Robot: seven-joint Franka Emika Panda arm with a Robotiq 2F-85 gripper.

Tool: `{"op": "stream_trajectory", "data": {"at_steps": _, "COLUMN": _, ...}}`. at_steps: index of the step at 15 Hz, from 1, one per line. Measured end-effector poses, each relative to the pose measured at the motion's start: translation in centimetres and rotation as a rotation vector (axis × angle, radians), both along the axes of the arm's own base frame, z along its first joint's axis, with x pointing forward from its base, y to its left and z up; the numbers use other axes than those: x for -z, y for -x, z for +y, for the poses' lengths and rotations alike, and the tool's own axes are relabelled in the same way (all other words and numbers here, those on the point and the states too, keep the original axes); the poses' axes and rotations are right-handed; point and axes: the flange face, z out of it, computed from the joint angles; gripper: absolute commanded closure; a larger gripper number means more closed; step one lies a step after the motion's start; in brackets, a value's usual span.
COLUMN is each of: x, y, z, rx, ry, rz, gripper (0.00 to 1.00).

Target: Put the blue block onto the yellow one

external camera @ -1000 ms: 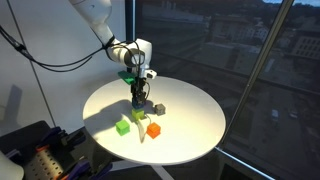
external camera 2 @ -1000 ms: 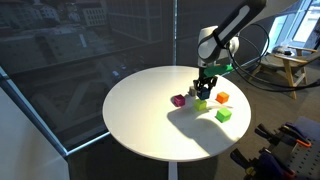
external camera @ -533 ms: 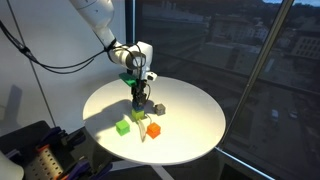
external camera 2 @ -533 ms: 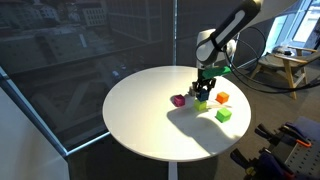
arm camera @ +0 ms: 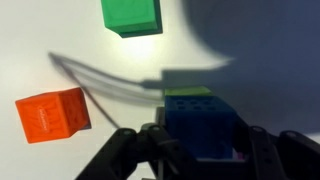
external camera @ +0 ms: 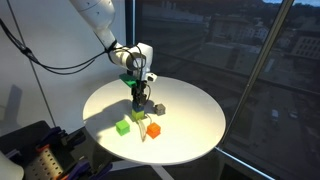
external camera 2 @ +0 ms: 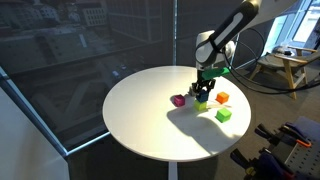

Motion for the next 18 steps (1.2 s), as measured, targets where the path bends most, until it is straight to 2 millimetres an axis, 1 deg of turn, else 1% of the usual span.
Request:
{"op": "stream_trajectory", "data": {"at_steps": 2, "x": 0.06, "y": -0.02, "z": 0.03, "rx": -0.001, "ry": 0.000, "rz": 0.000, "gripper": 0.68}}
{"op": "stream_trajectory", "data": {"at_steps": 3, "x": 0.07, "y": -0.03, "z": 0.05, "rx": -0.001, "ry": 0.000, "rz": 0.001, "gripper": 0.18}}
{"op": "stream_trajectory", "data": {"at_steps": 4, "x": 0.07, "y": -0.03, "z": 0.06, "rx": -0.001, "ry": -0.001, "rz": 0.000, "gripper": 0.16}}
{"op": "stream_trajectory", "data": {"at_steps": 6, "x": 0.06, "y": -0.05, "z": 0.07, "rx": -0.002, "ry": -0.001, "rz": 0.000, "gripper": 0.03}}
{"op": "stream_trajectory", "data": {"at_steps": 7, "x": 0.04, "y": -0.07, "z": 0.07, "rx": -0.002, "ry": -0.001, "rz": 0.000, "gripper": 0.00}}
{"op": "stream_trajectory", "data": {"at_steps": 15, "x": -0.04, "y": -0.09, "z": 0.17, "rx": -0.006, "ry": -0.002, "rz": 0.004, "gripper": 0.00}}
{"op": "stream_trajectory", "data": {"at_steps": 18, "x": -0.75, "y": 0.01, "z": 0.58, "rx": -0.025, "ry": -0.011, "rz": 0.021, "gripper": 0.00}}
